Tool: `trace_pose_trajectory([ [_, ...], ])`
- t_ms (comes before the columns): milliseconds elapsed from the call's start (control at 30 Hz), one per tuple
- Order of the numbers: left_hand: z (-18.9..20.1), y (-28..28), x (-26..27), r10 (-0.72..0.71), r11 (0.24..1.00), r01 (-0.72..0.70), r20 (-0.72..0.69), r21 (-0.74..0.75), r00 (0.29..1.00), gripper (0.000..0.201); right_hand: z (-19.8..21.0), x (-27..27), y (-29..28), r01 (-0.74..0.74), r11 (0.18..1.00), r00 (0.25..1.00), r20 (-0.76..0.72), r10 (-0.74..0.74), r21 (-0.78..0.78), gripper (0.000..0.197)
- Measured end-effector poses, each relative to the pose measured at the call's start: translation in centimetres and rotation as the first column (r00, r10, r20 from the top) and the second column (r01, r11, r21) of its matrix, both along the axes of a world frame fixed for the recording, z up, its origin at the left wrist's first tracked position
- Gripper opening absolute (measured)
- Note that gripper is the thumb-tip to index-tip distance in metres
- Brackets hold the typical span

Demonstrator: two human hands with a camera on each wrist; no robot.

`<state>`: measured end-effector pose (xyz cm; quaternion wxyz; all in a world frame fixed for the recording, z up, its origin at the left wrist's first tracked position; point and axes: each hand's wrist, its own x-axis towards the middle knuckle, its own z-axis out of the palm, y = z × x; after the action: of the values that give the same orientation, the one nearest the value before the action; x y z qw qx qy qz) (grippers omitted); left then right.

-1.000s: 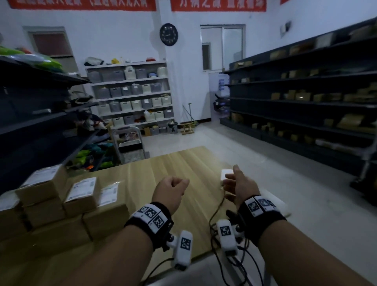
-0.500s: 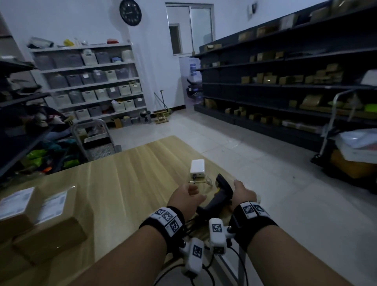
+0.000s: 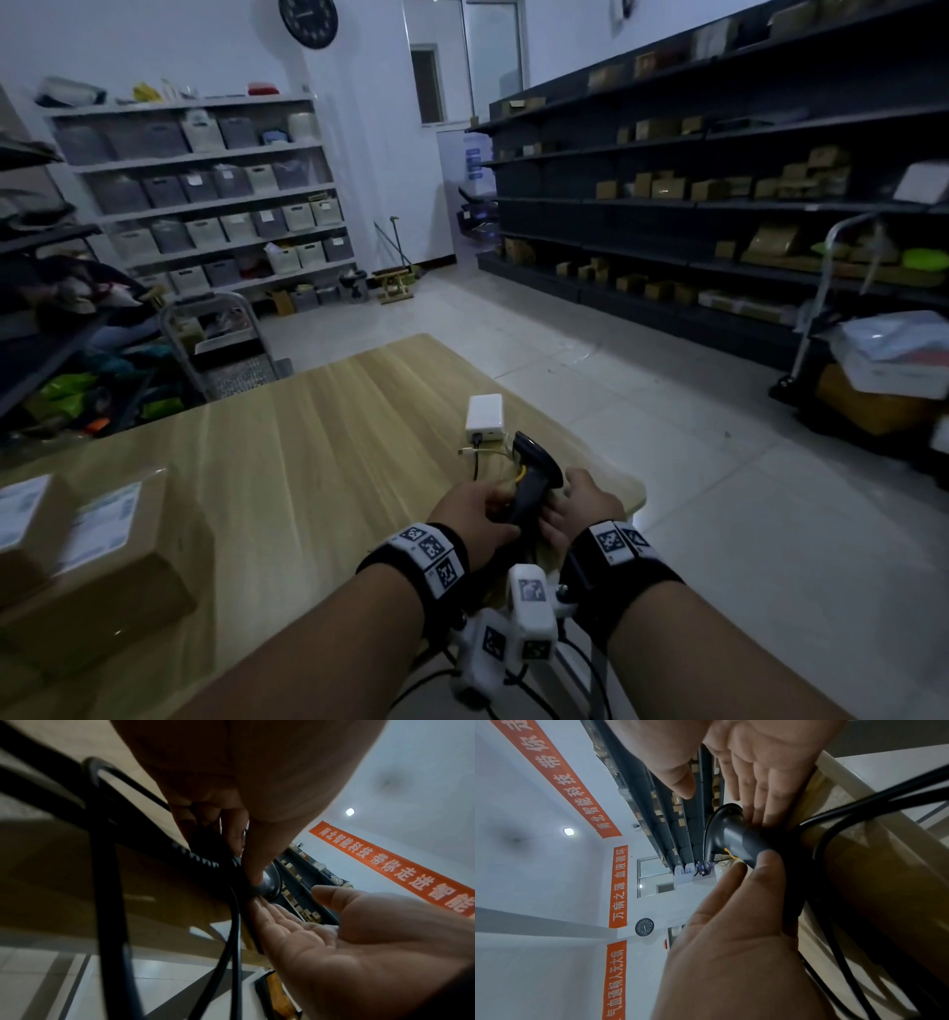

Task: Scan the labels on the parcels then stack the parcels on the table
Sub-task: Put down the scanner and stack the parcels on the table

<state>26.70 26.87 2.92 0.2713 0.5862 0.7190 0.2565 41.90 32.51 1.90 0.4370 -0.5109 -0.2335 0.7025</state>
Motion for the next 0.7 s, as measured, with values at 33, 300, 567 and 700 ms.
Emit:
trace_pose_trajectory([
  [33,-0.1,-0.2,-0.1,0.004,1.000,-0.004,0.032,0.024,0.999,0.042,-0.2,-0.1,0.1,0.003,1.000,1.000,-0.019,-0.003,0.012,0.040],
  [300,1.7,-1.1,-2.9,0.105,0.938,-0.220,0.388,0.266,0.916,0.037,4.1,-5.4,-0.3,0.001,0.985,0.993,-0.117,0.019,0.173,0.032],
  [567,2.8,-1.8,-13.4,0.345,0.822,-0.508,0.485,0.258,0.804,0.047,8.5,-15.8,0.5,-0.371,0.892,0.913,-0.076,0.401,0.260,0.058],
  [700,1.5,-2.1,-17.4,0.443,0.789,-0.591,0.510,0.169,0.737,0.051,7.1,-20.2,1.6,-0.505,0.839,0.849,-0.055,0.525,0.204,0.069],
])
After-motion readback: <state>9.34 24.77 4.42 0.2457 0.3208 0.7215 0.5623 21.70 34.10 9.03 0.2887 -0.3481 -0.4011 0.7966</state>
